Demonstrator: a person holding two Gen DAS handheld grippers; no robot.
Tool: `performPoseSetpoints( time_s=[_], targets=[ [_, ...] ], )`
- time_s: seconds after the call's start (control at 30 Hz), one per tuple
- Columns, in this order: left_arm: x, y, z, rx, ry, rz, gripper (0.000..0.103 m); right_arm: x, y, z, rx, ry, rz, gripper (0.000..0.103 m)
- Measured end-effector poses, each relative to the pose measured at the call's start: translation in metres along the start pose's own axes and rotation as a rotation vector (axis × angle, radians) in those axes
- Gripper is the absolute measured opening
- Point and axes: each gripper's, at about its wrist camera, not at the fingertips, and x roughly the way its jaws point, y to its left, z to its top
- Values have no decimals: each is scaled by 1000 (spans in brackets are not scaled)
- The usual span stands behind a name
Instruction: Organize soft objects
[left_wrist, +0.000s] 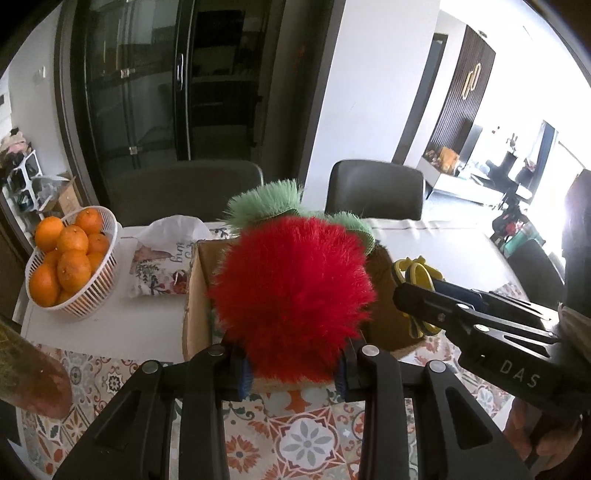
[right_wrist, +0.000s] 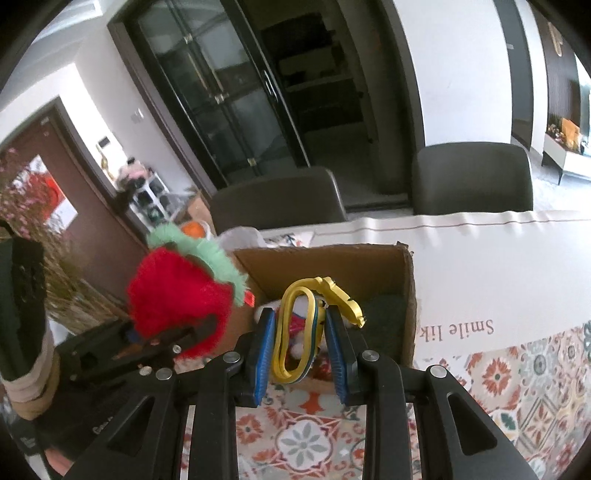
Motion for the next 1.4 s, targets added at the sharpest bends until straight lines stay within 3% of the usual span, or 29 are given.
performPoseSetpoints(
  time_s=[0.43,0.53,0.63,0.73,0.83,0.97,1.07,1.2,1.4],
  targets=[
    [68,5,9,-2,152,-8,36,75,-29,12,-14,200,-25,30],
    [76,5,7,-2,168,-5,40,87,-36,11,3,237,-13,33],
    [76,5,6,1,163,24,52,95,-42,10,21,257,-9,33],
    [73,8,7,5,153,66,55,103,-43,8,26,293,4,43],
    [64,11,5,15,133,136,60,104,-43,5,13,290,-16,44],
    [54,16,3,5,117,187,68,101,-40,3,5,288,-31,59],
    [44,20,1,-21,109,205,73,97,-35,6,-13,275,-40,62],
    [30,21,-2,-42,97,224,74,92,-34,9,1,284,-20,63],
    [1,15,-8,-54,61,249,79,59,-18,4,-64,198,-99,63]
  ],
)
